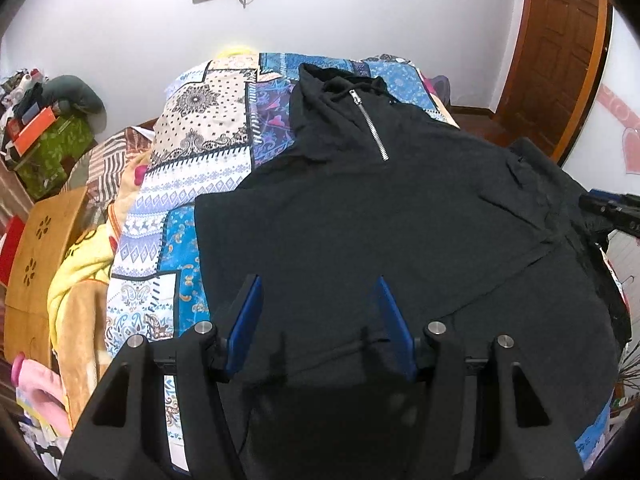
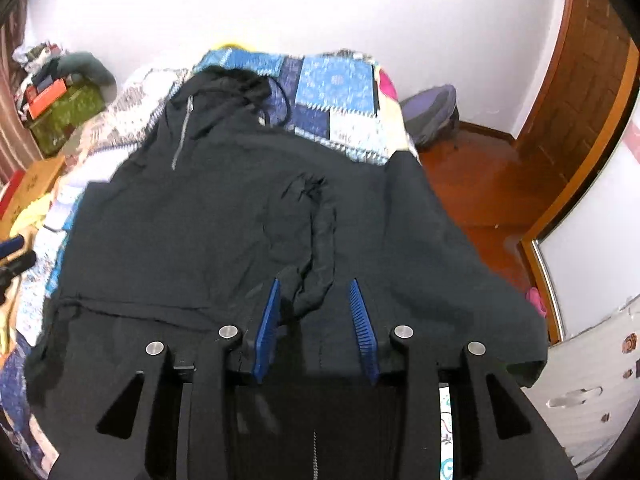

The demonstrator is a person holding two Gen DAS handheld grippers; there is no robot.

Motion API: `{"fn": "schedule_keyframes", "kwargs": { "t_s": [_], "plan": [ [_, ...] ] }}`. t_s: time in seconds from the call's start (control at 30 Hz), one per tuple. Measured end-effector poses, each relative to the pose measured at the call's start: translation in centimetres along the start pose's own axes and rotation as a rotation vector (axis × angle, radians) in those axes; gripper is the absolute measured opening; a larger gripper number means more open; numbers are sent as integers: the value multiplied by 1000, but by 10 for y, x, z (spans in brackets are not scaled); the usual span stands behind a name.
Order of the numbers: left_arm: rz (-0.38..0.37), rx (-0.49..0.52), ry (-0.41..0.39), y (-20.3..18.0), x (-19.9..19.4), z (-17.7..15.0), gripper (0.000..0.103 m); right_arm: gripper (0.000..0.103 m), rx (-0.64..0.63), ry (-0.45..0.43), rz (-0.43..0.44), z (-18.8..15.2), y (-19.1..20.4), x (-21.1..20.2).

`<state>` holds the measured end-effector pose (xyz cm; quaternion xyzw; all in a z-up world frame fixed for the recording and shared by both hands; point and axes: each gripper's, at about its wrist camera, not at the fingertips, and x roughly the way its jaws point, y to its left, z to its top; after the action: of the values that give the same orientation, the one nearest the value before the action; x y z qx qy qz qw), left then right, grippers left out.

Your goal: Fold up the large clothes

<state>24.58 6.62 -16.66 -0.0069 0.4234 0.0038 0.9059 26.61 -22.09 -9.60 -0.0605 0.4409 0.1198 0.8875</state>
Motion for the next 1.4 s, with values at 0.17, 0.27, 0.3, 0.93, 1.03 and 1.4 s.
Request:
{"fn": "schedule_keyframes", "kwargs": {
  "t_s": [0.17,0.27,0.3,0.93,1.03,1.4],
  "plan": [
    [-12,-3,-22,-6,-6,6,58,59,45,-88,-43,8,-17,-26],
    [-11,2,-43,-12,-12,10,58,65,76,-138,-74,11,-33,-43],
    [-9,4,-52,-15,-13,13,58,65,84,-146,-82,12,-36,-45],
    [-83,40,-43,-62,4,23,58,68,601,-45,-73,-42,-175,-30],
    [-86,38,-25,-63,10,21,58,68,705,13,-9,-56,-185,-7],
    [-66,8,-17,-53,10,21,58,68,971,109,257,-76,-209,57]
  ]
}}
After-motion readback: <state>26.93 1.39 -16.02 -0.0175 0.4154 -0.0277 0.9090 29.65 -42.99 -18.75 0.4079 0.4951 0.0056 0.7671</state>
